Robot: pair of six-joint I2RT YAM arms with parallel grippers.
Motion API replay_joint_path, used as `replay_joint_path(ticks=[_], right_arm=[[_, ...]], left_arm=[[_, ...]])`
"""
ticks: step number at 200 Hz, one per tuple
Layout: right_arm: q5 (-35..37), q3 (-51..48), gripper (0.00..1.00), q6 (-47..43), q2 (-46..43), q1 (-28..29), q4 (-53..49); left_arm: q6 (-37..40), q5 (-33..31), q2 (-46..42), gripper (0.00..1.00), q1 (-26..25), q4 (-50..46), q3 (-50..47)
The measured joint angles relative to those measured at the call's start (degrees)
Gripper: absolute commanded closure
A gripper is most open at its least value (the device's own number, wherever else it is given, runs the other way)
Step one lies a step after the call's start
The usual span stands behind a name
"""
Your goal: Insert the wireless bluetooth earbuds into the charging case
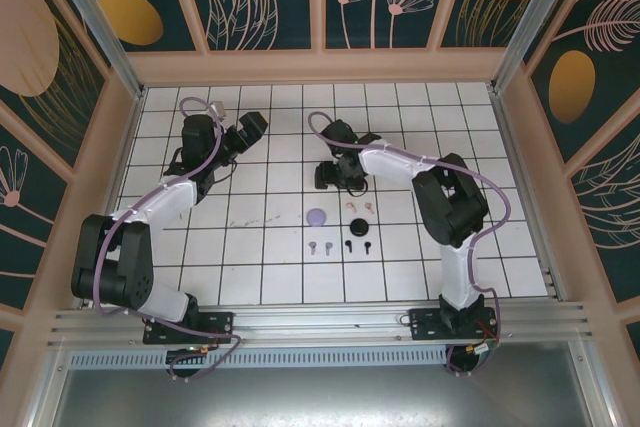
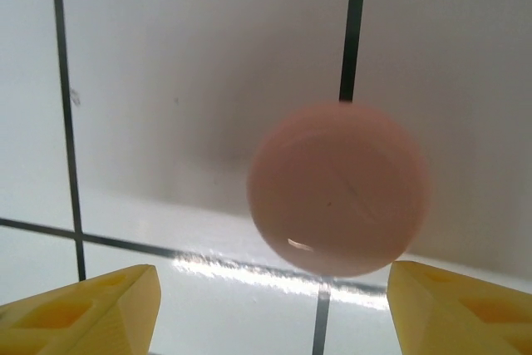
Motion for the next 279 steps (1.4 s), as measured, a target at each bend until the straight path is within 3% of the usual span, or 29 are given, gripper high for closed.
replay_joint_path(ticks=[88,180,279], right_arm=[[3.9,9.0,0.26,2.4,3.9,-1.7,-2.4],[7.1,14.4,0.25,1.7,9.3,0.4,-6.8],[9.1,15.3,0.29,0.4,11.6,0.9,-8.2]], left_arm=[[0.0,-0.2,-0.3,0.02,0.0,0.0,-0.4],[0.9,-0.9,-1.4,0.01,0.0,0.0,-0.7],[1.3,-1.6,-3.0,0.01,0.0,-0.1,-2.3]])
